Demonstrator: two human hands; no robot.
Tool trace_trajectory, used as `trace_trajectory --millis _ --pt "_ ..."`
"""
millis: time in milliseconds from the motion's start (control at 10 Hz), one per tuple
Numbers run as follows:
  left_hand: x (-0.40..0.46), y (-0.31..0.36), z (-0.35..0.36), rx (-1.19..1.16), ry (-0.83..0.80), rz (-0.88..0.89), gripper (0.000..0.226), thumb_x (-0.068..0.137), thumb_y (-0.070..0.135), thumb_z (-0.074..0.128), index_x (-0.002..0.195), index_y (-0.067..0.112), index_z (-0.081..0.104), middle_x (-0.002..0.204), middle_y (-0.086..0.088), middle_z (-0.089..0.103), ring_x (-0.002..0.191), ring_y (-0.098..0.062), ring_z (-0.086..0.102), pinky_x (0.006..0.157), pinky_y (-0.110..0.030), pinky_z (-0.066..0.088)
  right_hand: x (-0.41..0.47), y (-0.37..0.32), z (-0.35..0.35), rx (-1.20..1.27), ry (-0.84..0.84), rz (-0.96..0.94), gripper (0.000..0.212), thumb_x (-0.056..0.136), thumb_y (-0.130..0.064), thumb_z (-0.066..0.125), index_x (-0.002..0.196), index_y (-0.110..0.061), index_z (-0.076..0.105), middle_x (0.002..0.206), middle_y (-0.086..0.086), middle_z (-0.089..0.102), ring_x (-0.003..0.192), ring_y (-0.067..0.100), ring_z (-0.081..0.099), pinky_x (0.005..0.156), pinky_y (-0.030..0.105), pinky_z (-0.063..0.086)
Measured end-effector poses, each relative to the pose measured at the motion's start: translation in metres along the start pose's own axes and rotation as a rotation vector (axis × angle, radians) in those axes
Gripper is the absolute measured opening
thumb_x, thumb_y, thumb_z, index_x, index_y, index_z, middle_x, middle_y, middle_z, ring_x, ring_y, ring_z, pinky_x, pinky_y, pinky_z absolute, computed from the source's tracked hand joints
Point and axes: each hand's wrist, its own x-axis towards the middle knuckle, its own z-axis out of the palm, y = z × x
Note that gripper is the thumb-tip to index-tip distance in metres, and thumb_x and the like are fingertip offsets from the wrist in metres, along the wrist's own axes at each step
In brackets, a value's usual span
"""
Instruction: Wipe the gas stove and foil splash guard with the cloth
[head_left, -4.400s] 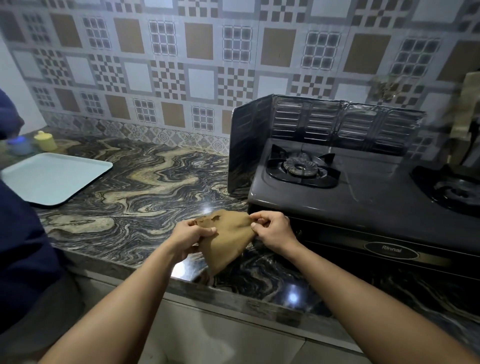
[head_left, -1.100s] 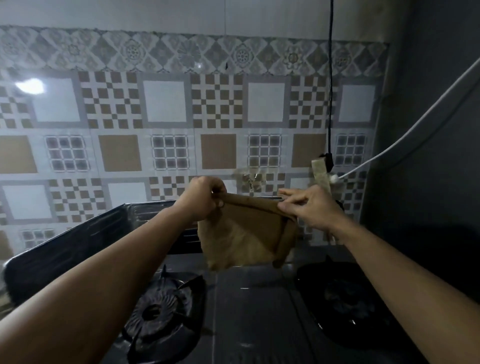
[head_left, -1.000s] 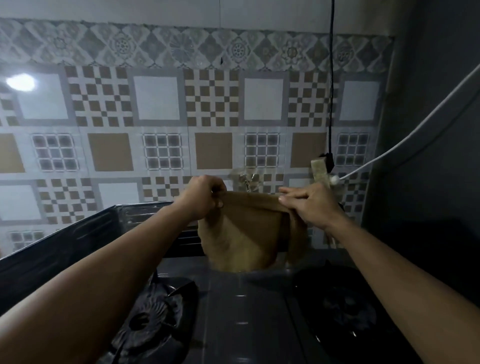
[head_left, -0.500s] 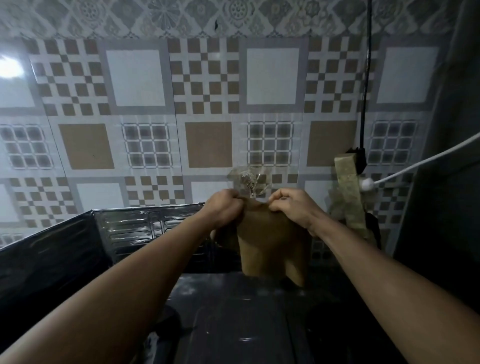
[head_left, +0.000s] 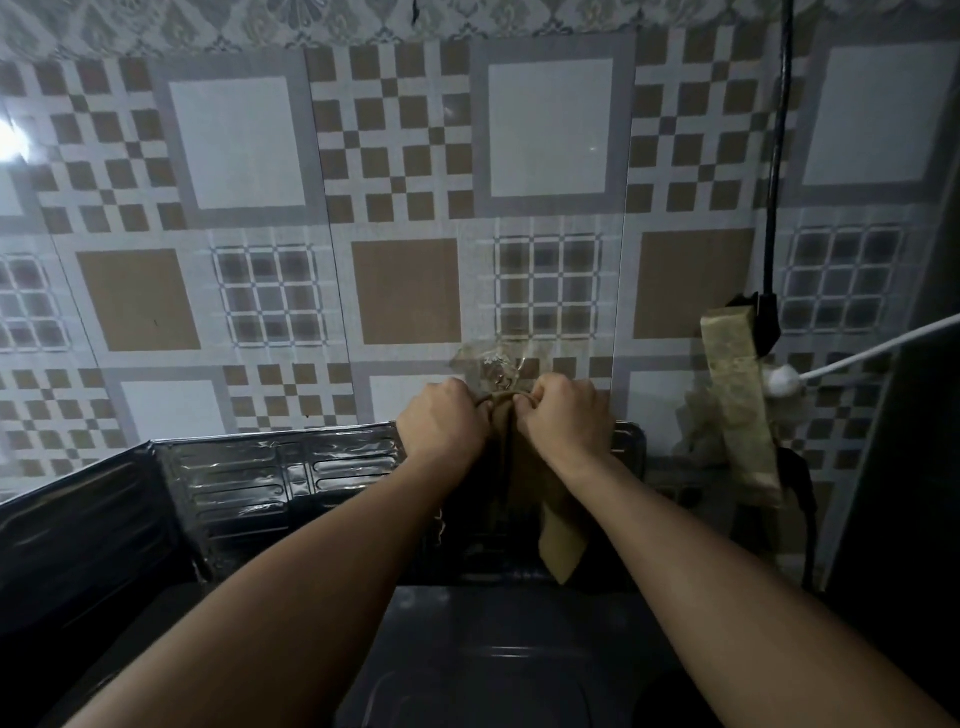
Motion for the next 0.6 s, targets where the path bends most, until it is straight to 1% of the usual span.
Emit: trace_trajectory --millis 100,200,300,400,500,600 --pt "-0.003 0.003 0.002 -0.017 -0.023 -0.053 0.027 0.088 0.043 0.061 0.087 0.016 0.060 0.081 -0.003 0.058 0.077 -0.025 0.058 0.063 -0.032 0.044 0.001 -0.003 -0.002 0.033 0.039 0.099 0.021 0.084 -0.037 0.069 0.092 -0.019 0.061 0.086 0.001 0.064 0.082 0.022 0.060 0.068 0.033 0.050" --pt "-0.007 0.002 0.003 0.013 -0.036 -0.065 0.018 0.085 0.031 0.065 0.088 0.017 0.054 0.083 -0.002 0.057 0.078 -0.023 0.057 0.067 -0.033 0.048 0.000 -0.002 -0.007 0.013 -0.001 0.044 0.009 0.085 -0.024 0.068 0.093 -0.022 0.063 0.092 -0.001 0.061 0.087 0.020 0.059 0.064 0.029 0.041" --pt "-0.014 -0.004 0.005 0.034 -0.112 -0.074 0.019 0.081 0.027 0.068 0.094 0.014 0.063 0.091 -0.005 0.064 0.090 -0.026 0.062 0.080 -0.041 0.055 -0.009 0.001 -0.006 -0.047 -0.136 -0.018 0.021 0.087 -0.013 0.063 0.105 -0.022 0.070 0.108 -0.001 0.059 0.097 0.018 0.055 0.072 0.028 0.042" --pt "-0.023 -0.015 0.000 0.005 -0.215 -0.070 0.024 0.077 0.031 0.073 0.091 0.014 0.063 0.090 -0.005 0.065 0.087 -0.024 0.063 0.079 -0.041 0.056 -0.018 0.004 -0.010 -0.043 -0.176 -0.001 0.032 0.089 -0.010 0.060 0.118 -0.023 0.065 0.113 0.000 0.057 0.095 0.016 0.050 0.073 0.027 0.040" --pt "-0.035 -0.028 -0.017 -0.007 -0.288 -0.059 0.029 0.074 0.035 0.075 0.086 0.013 0.059 0.084 -0.004 0.062 0.079 -0.021 0.062 0.070 -0.035 0.054 -0.031 0.002 -0.022 0.012 -0.245 0.031 0.038 0.089 -0.013 0.060 0.127 -0.023 0.060 0.117 0.002 0.061 0.101 0.019 0.058 0.073 0.029 0.047" --pt "-0.047 -0.041 -0.034 -0.049 -0.364 -0.047 0.038 0.072 0.039 0.077 0.090 0.011 0.057 0.079 -0.001 0.056 0.078 -0.019 0.058 0.063 -0.032 0.046 -0.041 -0.001 -0.035 0.022 -0.295 0.098 0.039 0.088 -0.018 0.063 0.127 -0.022 0.059 0.116 0.003 0.065 0.101 0.020 0.061 0.079 0.034 0.054"
